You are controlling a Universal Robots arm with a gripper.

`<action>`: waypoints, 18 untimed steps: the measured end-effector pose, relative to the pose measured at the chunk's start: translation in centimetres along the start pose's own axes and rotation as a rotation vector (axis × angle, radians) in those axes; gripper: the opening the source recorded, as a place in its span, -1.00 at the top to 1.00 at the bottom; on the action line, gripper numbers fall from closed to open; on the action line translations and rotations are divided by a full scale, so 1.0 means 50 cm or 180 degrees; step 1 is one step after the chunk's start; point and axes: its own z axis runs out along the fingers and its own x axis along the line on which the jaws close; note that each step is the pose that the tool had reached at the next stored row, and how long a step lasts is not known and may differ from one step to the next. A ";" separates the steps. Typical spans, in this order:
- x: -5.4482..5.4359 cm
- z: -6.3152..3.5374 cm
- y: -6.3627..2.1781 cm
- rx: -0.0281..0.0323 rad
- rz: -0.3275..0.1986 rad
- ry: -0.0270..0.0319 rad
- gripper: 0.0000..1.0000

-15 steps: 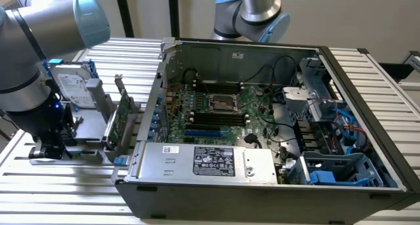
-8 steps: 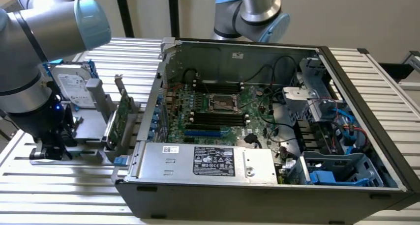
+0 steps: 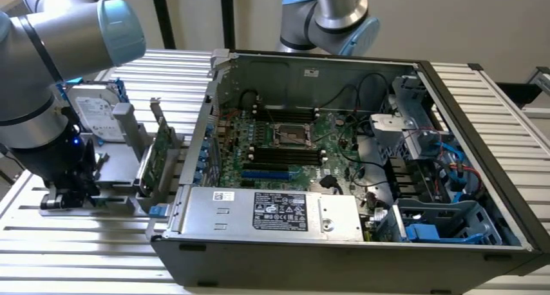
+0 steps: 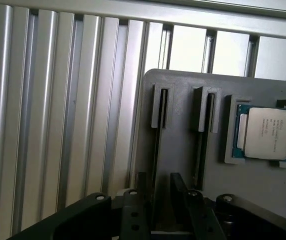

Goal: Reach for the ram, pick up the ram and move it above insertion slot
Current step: 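Pick up the ram and move it above insertion slot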

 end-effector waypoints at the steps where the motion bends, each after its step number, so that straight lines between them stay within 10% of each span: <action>1: 0.000 0.000 0.000 0.0000 0.0000 0.0000 0.45; 5: 0.000 0.000 0.000 0.0000 0.0000 0.0000 0.73; 18: 0.000 0.000 -0.002 0.0002 0.0143 -0.0004 0.73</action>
